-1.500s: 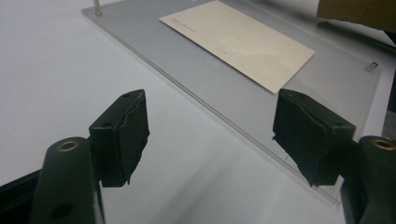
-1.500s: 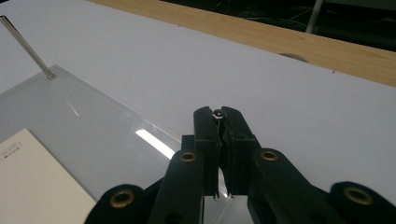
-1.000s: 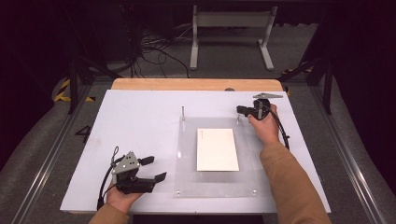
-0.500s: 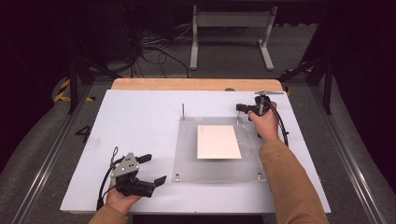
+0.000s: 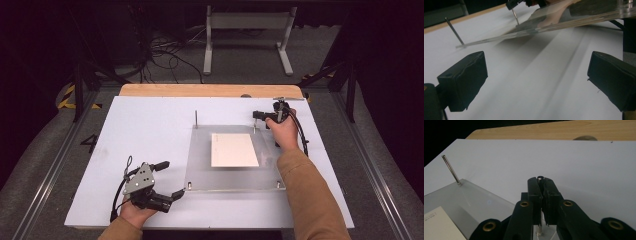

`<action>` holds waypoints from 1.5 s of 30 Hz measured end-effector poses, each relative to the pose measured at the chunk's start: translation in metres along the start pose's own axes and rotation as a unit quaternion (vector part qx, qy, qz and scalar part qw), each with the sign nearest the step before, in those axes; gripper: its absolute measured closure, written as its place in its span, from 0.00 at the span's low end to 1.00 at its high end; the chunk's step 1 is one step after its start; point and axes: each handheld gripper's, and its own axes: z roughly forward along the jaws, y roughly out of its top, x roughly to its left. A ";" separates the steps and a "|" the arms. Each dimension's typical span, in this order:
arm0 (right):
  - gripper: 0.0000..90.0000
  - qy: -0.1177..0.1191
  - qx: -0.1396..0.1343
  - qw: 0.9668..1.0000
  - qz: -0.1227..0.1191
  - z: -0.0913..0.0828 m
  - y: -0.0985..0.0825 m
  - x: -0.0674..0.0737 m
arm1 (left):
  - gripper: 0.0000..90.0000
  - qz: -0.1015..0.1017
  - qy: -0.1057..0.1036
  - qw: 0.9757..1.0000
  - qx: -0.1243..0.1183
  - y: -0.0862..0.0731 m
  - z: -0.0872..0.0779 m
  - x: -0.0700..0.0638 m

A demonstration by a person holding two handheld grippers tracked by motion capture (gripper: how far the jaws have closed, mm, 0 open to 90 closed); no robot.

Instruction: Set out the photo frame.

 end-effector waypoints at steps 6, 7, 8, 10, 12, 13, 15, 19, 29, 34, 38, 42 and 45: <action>0.95 -0.002 0.002 1.000 0.005 0.001 0.001 0.000 | 0.03 0.019 -0.006 0.999 -0.028 0.015 0.010 -0.003; 0.95 -0.002 0.002 1.000 0.005 0.001 0.001 0.000 | 0.04 0.021 -0.006 0.999 -0.031 0.016 0.012 -0.004; 0.95 -0.002 0.002 1.000 0.005 0.001 0.001 0.000 | 0.04 0.025 -0.007 0.999 -0.033 0.018 0.015 -0.004; 0.95 -0.003 0.003 1.000 0.004 0.000 0.001 0.001 | 0.04 0.033 -0.008 0.999 -0.034 0.020 0.019 -0.006; 0.95 -0.003 0.003 1.000 0.005 0.000 0.001 0.001 | 0.04 0.044 -0.007 0.999 -0.028 0.022 0.023 -0.008; 0.95 -0.002 0.003 1.000 0.006 0.000 0.001 0.001 | 0.04 0.045 -0.011 0.999 -0.028 0.022 0.025 -0.009; 0.95 -0.004 0.002 1.000 0.008 0.001 0.001 0.001 | 0.03 0.049 -0.015 0.998 -0.028 0.024 0.029 -0.010; 0.94 -0.002 0.001 1.000 0.012 0.001 0.000 0.000 | 0.04 0.052 -0.014 0.998 -0.036 0.027 0.034 -0.011; 0.94 0.000 0.000 1.000 0.012 0.001 0.000 0.000 | 0.19 0.075 -0.011 0.996 -0.051 0.030 0.041 -0.014; 0.94 -0.005 -0.002 1.000 0.010 0.000 -0.001 0.002 | 0.39 0.046 -0.024 0.997 -0.051 0.030 0.037 -0.008; 0.94 -0.009 -0.001 1.000 0.002 -0.001 -0.001 0.003 | 0.45 0.059 -0.018 0.997 -0.042 0.030 0.036 -0.010; 0.93 -0.011 -0.006 1.000 -0.003 -0.002 -0.002 0.005 | 0.46 0.059 -0.019 0.997 -0.040 0.031 0.035 -0.011; 0.88 -0.020 -0.006 1.000 -0.020 -0.004 -0.005 0.009 | 0.47 0.060 -0.021 0.997 -0.038 0.031 0.035 -0.010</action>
